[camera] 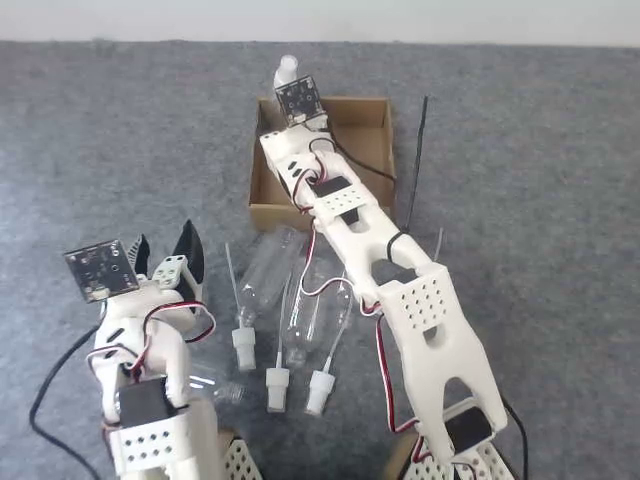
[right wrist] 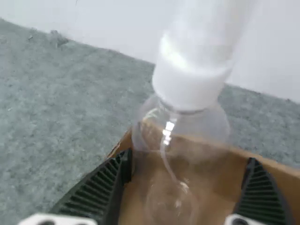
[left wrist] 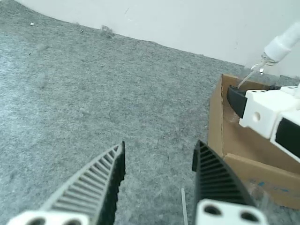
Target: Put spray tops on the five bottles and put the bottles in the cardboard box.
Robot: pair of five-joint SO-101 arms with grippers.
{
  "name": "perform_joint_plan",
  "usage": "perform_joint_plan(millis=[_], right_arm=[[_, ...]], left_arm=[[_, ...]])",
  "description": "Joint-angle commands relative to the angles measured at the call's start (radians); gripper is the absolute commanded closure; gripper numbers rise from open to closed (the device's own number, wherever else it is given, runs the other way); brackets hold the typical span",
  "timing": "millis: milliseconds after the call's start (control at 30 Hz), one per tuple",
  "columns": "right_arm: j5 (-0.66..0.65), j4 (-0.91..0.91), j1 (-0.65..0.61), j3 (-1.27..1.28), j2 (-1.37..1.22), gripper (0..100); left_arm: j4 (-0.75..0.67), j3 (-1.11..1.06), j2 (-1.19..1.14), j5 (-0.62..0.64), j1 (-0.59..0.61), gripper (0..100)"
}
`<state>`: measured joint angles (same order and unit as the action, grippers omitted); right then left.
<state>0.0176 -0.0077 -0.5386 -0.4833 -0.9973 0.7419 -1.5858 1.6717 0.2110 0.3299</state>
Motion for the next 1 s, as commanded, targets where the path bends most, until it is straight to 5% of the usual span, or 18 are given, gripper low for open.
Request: perform_joint_plan(millis=[0, 967], right_arm=[[-0.008, 0.010, -0.010, -0.021, 0.093, 67.8], [-0.005, 0.680, 0.004, -0.009, 0.395, 67.9]], left_arm=[[0.006, 0.008, 0.017, -0.009, 0.002, 78], [0.005, 0.008, 0.017, -0.009, 0.003, 78]])
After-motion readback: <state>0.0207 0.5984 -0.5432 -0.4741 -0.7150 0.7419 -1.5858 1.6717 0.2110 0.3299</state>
